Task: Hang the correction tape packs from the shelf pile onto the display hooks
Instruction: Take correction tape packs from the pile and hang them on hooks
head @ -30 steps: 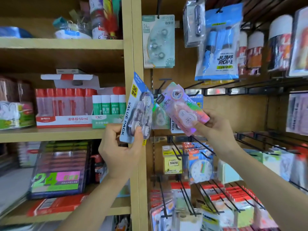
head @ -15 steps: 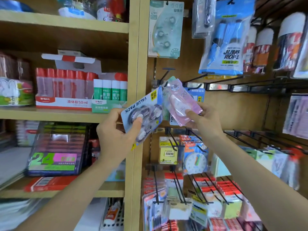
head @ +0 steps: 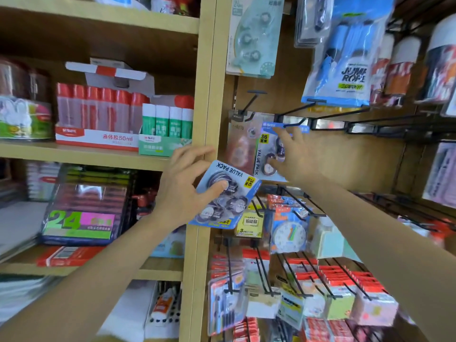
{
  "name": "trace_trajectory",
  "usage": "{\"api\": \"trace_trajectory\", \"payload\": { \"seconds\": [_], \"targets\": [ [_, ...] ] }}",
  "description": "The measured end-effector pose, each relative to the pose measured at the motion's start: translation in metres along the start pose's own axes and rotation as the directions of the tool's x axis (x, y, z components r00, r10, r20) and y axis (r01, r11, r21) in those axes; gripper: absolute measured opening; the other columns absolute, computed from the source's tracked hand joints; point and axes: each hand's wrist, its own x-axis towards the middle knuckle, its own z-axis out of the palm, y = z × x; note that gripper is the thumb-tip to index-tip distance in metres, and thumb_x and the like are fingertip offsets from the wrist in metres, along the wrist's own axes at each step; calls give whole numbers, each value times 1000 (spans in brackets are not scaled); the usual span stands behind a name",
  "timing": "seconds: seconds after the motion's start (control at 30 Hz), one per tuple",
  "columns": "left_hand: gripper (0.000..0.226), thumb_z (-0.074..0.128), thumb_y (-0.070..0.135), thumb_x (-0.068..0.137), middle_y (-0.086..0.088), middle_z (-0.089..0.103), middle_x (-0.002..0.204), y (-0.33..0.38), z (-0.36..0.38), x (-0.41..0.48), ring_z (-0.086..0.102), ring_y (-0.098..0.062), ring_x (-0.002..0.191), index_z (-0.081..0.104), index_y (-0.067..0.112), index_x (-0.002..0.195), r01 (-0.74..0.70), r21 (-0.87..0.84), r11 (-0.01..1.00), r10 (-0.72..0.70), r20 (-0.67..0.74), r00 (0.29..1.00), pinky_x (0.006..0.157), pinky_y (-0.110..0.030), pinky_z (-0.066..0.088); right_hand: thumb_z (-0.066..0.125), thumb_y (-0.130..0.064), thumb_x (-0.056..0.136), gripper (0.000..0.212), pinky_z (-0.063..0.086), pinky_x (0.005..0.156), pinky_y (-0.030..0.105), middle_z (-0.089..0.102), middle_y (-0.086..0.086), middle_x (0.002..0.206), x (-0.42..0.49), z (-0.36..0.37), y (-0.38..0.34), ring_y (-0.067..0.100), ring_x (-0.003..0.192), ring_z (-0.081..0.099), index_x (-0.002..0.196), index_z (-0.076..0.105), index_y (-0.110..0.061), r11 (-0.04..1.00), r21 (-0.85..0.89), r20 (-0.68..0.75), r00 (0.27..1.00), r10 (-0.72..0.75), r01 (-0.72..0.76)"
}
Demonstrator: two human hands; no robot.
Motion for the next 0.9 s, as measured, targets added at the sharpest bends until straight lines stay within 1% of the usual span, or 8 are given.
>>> {"api": "trace_trajectory", "payload": {
  "seconds": [0.1,0.2,0.5,0.57,0.63,0.67,0.73,0.9],
  "targets": [
    [32,73,42,87,-1,61,139,-8,9,2,49,-23,131,75,11,95,-76,74,994,78,-24,997,107,-44,39,77,-38,78,81,39,103,52,36,8,155,-2,6,-3,39,135,36,149,37,-29,908,-262,92,945,-313,326],
    [32,72,37,89,-6,58,143,-12,17,-5,48,-26,136,74,6,98,-117,70,991,121,-62,991,110,-47,39,68,-45,84,74,30,110,57,29,3,162,4,15,-4,40,144,30,149,37,-32,800,-389,199,889,-411,457],
    [29,74,28,90,-10,60,140,-14,22,-14,48,-26,140,74,1,100,-139,46,989,144,-137,980,112,-42,40,44,-46,100,63,12,117,58,10,-4,167,39,31,-9,30,152,9,156,17,-38,791,-419,420,868,-266,446],
    [32,70,30,92,-10,60,139,-14,21,-14,48,-25,140,74,0,101,-129,28,991,132,-141,981,113,-39,39,45,-43,101,55,17,116,54,21,-4,164,40,27,-13,28,150,17,154,30,-36,891,-280,425,878,-220,358],
    [34,69,32,92,-10,61,140,-13,21,-14,48,-23,141,74,0,104,-120,12,993,120,-140,983,113,-39,39,49,-37,102,42,29,114,47,46,0,152,31,14,-19,24,141,39,143,52,-29,990,75,335,932,-135,116],
    [35,69,32,92,-10,61,140,-13,21,-14,48,-23,141,74,0,105,-117,10,993,118,-142,983,113,-39,39,51,-35,102,37,35,112,42,58,1,142,23,6,-23,19,132,50,136,60,-24,949,311,321,946,-52,-54],
    [37,69,32,92,-8,61,140,-10,21,-14,47,-22,141,72,0,111,-101,5,995,101,-147,984,112,-41,41,53,-33,102,32,44,108,33,70,2,122,-1,-11,-28,13,115,63,123,69,-14,706,636,412,911,31,-312],
    [44,65,42,93,-3,63,138,1,18,-13,48,-16,139,65,14,127,112,-186,976,-141,-151,978,109,-50,43,71,-24,87,34,53,89,29,73,8,111,-58,-28,-13,20,104,70,118,65,-14,424,762,554,832,-37,-489]
  ]
}}
